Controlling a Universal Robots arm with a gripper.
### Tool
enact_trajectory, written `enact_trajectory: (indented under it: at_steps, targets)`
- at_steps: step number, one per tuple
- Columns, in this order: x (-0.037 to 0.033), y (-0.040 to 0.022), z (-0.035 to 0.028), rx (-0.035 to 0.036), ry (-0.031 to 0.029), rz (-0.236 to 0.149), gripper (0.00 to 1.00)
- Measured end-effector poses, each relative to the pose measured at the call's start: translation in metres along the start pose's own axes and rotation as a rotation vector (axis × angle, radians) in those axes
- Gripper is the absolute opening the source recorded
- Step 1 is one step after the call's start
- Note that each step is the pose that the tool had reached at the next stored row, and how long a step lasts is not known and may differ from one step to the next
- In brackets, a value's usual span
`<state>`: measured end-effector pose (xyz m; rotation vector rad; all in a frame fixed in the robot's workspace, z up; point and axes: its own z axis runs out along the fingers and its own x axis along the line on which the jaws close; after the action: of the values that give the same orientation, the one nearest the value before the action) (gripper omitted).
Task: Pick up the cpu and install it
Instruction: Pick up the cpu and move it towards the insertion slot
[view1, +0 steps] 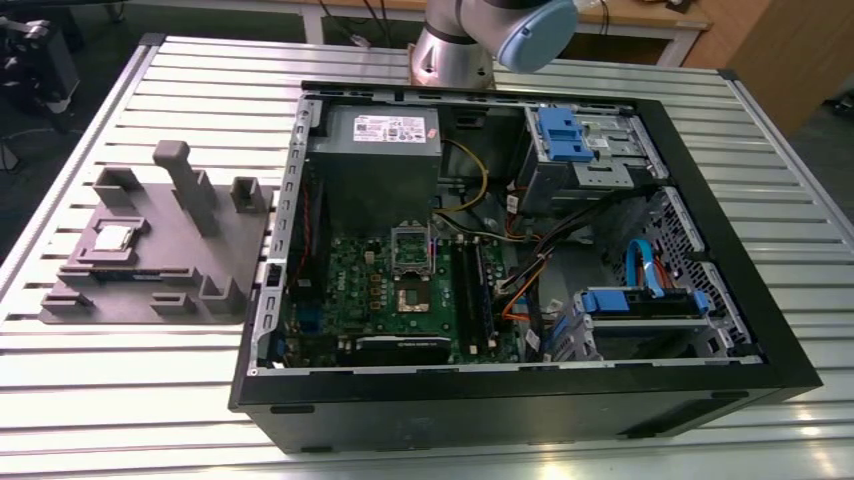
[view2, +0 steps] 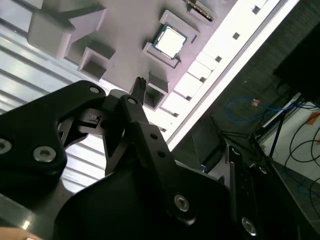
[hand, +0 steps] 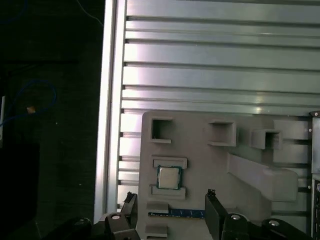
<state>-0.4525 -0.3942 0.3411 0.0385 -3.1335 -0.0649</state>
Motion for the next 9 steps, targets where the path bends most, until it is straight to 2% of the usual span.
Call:
enact_trajectory:
  at_steps: [9]
  targets:
    - [0.0000,0.0000,0.0010,0.0012,0.0001,0.000,0.65]
